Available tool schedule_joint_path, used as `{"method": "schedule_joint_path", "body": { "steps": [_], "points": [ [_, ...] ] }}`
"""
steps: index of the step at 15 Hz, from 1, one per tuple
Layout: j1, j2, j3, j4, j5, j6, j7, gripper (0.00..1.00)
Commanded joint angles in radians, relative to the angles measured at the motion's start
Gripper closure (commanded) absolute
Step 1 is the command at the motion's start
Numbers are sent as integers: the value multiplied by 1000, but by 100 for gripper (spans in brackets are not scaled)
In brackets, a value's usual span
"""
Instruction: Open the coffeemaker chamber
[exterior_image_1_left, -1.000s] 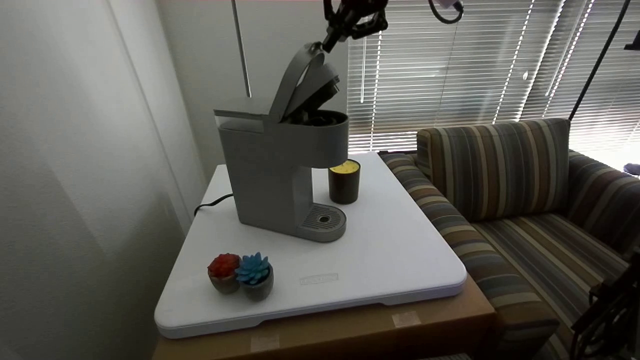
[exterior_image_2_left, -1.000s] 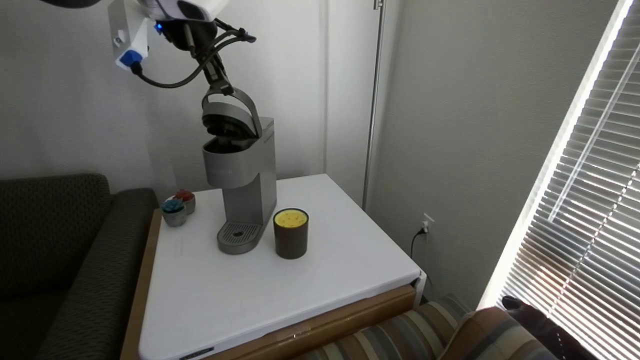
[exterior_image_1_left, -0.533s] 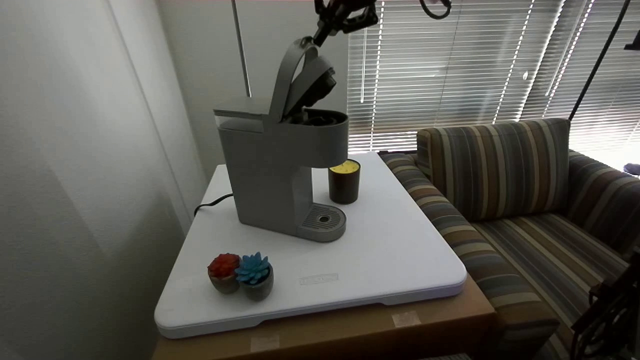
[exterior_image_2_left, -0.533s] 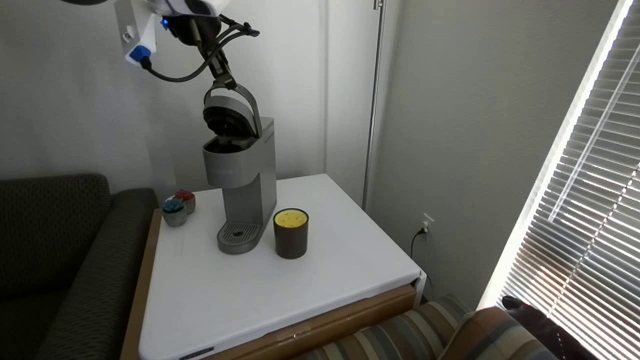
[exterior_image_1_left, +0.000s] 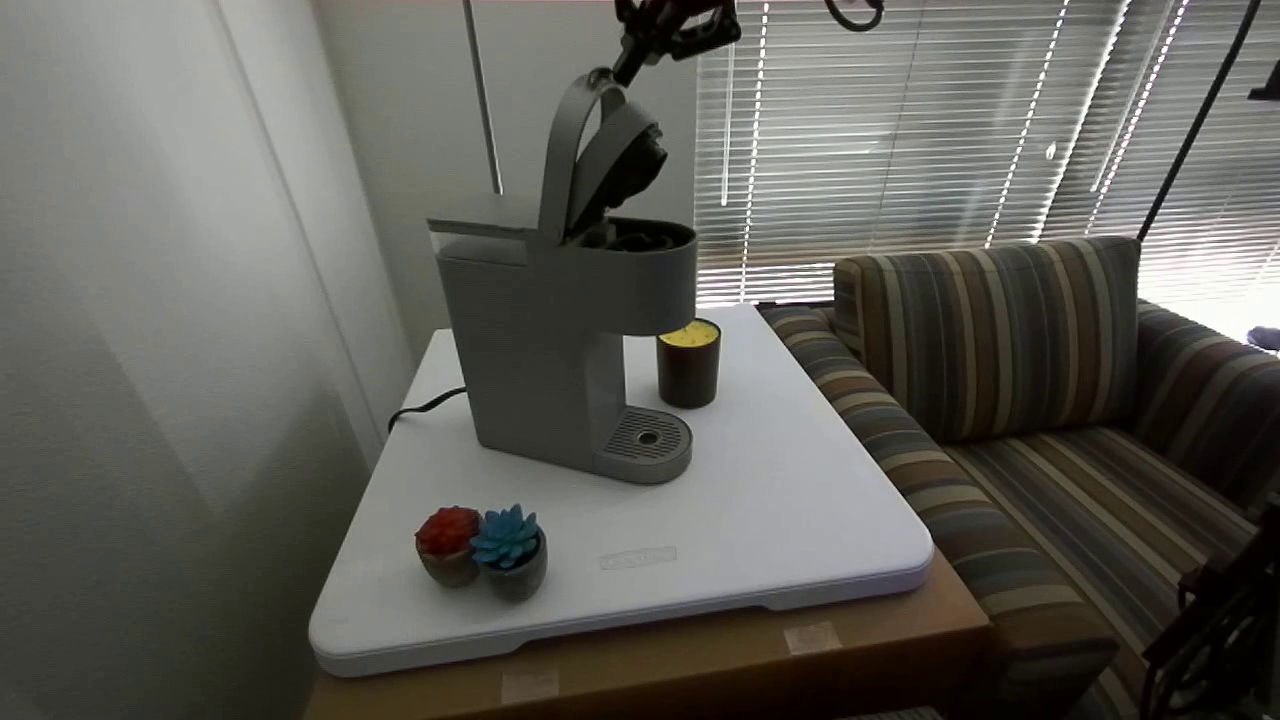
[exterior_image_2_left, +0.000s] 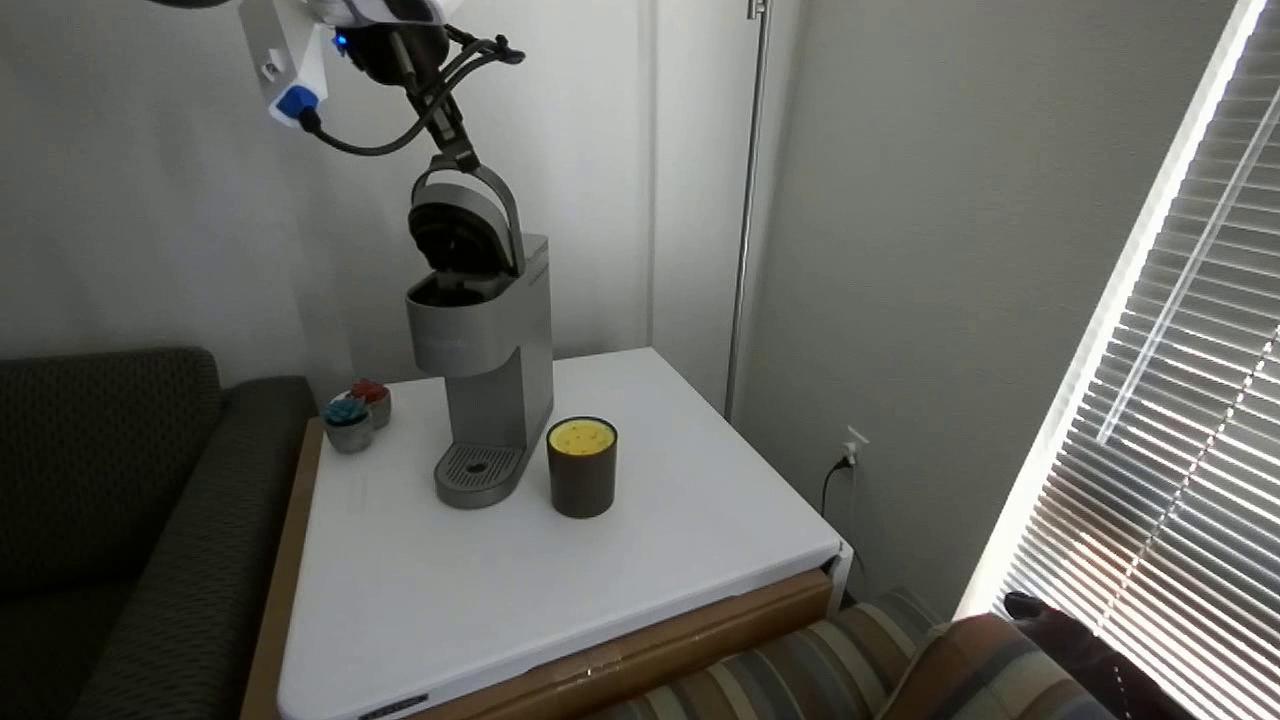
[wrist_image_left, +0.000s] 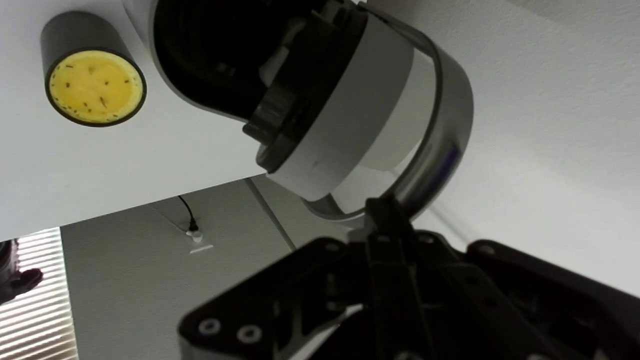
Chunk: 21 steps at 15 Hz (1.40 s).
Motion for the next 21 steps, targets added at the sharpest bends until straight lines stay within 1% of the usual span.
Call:
{"method": "schedule_joint_path", "body": {
  "steps": [1, 7, 13, 15, 19, 21],
  "points": [
    [-9, 48, 9, 66, -23, -24, 6, 100],
    [-13, 106, 15, 143, -24, -52, -8, 100],
    [-22, 132, 18, 184, -11, -75, -23, 100],
    [-28, 121, 22, 175, -1, -87, -23, 100],
    [-26, 28, -12, 97, -44, -217, 12, 100],
    [-38, 2, -18, 74, -32, -260, 5, 100]
  ]
}}
